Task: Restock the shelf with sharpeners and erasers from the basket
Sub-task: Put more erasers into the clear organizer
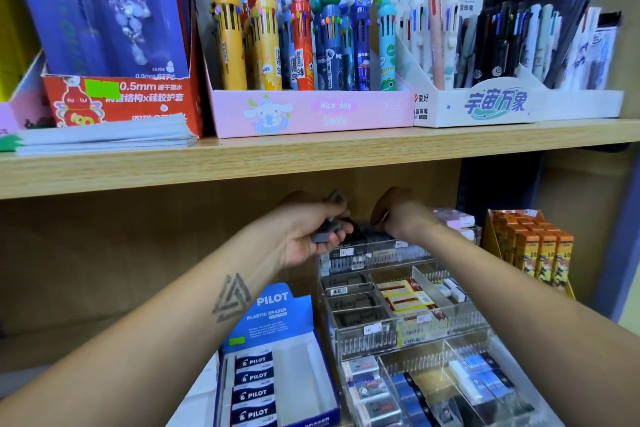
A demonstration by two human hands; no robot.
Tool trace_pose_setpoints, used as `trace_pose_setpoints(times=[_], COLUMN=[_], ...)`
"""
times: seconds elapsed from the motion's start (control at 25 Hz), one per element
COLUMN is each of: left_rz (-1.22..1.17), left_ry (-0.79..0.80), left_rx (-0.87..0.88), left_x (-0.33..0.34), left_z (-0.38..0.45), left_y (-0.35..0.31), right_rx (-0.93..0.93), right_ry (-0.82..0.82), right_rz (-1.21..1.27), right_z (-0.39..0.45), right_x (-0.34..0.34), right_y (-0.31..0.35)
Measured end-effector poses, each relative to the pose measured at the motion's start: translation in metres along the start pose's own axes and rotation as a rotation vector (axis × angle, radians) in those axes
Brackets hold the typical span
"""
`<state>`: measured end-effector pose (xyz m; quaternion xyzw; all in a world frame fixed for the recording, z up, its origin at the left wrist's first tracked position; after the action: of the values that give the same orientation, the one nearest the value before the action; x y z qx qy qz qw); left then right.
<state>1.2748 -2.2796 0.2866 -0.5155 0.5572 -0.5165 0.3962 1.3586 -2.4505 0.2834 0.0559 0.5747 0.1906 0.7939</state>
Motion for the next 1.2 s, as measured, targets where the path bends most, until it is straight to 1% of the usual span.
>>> trace_pose_setpoints(times=[0.16, 0.32, 0.36, 0.4, 0.44, 0.52, 0.56, 0.6, 0.64, 0.72, 0.8, 0.84, 0.88, 0.96, 1.08, 1.2], left_rz=[-0.004, -0.017, -0.013, -0.008, -0.002, 0.004, 0.001, -0.007, -0.02, -0.059, -0.126, -0.155, -0.177, -0.206, -0.216, -0.256], left_ry=[0.025, 0.111, 0.131, 0.141, 0.141, 0.119, 0.104, 0.093, 0.086, 0.063, 0.013, -0.003, -0.01, -0.007, 0.009, 0.034], left_rx=[-0.035, -0.054, -0.051, -0.046, -0.038, -0.022, -0.021, -0.022, -0.028, -0.038, -0.025, -0.006, 0.014, 0.041, 0.043, 0.043], left_x=[-0.002, 0.003, 0.005, 0.007, 0.009, 0.012, 0.014, 0.015, 0.017, 0.019, 0.016, 0.014, 0.013, 0.013, 0.012, 0.01], left_z=[-0.004, -0.009, -0.009, -0.009, -0.009, -0.007, -0.006, -0.006, -0.006, -0.005, -0.004, -0.003, -0.003, -0.003, -0.002, 0.001], left_y=[0.004, 0.008, 0.009, 0.009, 0.009, 0.008, 0.008, 0.008, 0.007, 0.005, 0.002, 0.001, 0.0, 0.001, 0.004, 0.008], right_rx=[-0.032, -0.05, -0.067, -0.105, -0.17, -0.319, -0.339, -0.333, -0.307, -0.225, -0.119, -0.061, -0.008, 0.031, 0.007, 0.046], right_ry=[-0.015, -0.007, -0.01, -0.01, 0.015, 0.119, 0.154, 0.163, 0.142, 0.046, -0.009, 0.014, 0.068, 0.15, 0.102, 0.08], right_rz=[-0.069, -0.041, 0.009, 0.117, 0.277, 0.592, 0.671, 0.688, 0.667, 0.543, 0.295, 0.175, 0.125, 0.159, 0.168, 0.092], right_z=[0.002, -0.002, -0.005, -0.01, -0.018, -0.037, -0.045, -0.049, -0.05, -0.045, -0.036, -0.033, -0.03, -0.026, -0.02, -0.015], right_x=[0.006, 0.002, -0.001, -0.005, -0.008, -0.016, -0.02, -0.024, -0.028, -0.035, -0.037, -0.036, -0.032, -0.023, -0.017, -0.011], right_y=[0.0, -0.001, 0.0, 0.001, 0.004, 0.018, 0.02, 0.021, 0.019, 0.008, -0.006, -0.011, -0.015, -0.014, -0.004, 0.0])
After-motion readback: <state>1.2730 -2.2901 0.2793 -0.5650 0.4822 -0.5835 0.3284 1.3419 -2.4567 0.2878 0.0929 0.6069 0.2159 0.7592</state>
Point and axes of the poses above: each hand's wrist, its own z-axis towards the middle knuckle, its own x-axis out of the palm, y = z × x, the point moved 4 cm from there along z, towards the middle knuckle, and after that the axes turned 1 degree about x, right-handed, at the moved point
